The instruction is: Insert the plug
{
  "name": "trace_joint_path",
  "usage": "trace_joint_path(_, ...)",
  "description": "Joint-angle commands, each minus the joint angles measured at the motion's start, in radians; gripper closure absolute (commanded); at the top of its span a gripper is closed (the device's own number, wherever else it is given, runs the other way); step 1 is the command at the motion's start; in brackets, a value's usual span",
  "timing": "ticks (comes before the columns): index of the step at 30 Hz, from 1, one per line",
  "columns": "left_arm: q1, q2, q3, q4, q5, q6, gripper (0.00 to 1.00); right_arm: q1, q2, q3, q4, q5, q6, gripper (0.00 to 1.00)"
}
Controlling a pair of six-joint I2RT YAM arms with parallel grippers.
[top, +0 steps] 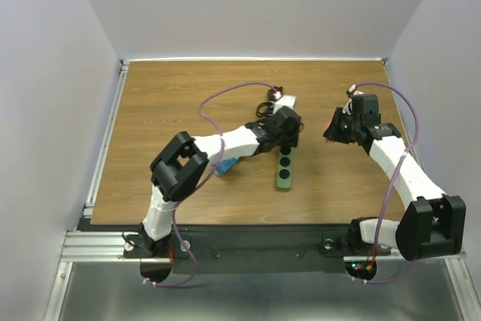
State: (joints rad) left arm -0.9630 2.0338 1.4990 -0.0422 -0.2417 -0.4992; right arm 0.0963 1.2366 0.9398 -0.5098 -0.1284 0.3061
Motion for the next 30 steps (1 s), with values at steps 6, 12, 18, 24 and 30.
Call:
trace_joint_path(6,0.115,-0.147,-0.19,-0.054,-0.087,0.045,0.51,0.045,0.035,-0.027,0.158,-0.324,0.021,1.0)
trace_joint_path(12,0.113,-0.257,-0.221,-0.027,-0.058,0.059,0.13,0.045,0.046,0.031,0.183,-0.482,-0.009,1.0)
trace_joint_path(18,0.116,-0.428,-0.293,0.007,-0.025,0.113,0.08,0.045,0.057,0.053,0.183,-0.522,0.034,1.0)
trace_joint_path(24,0.129,-0.524,-0.373,0.039,0.106,0.096,0.05,0.101,-0.026,0.007,0.183,-0.373,0.048,1.0)
trace_joint_path(30,0.127,-0.555,-0.557,0.246,0.406,0.068,0.05,0.193,-0.074,-0.045,0.182,-0.194,0.099,0.99)
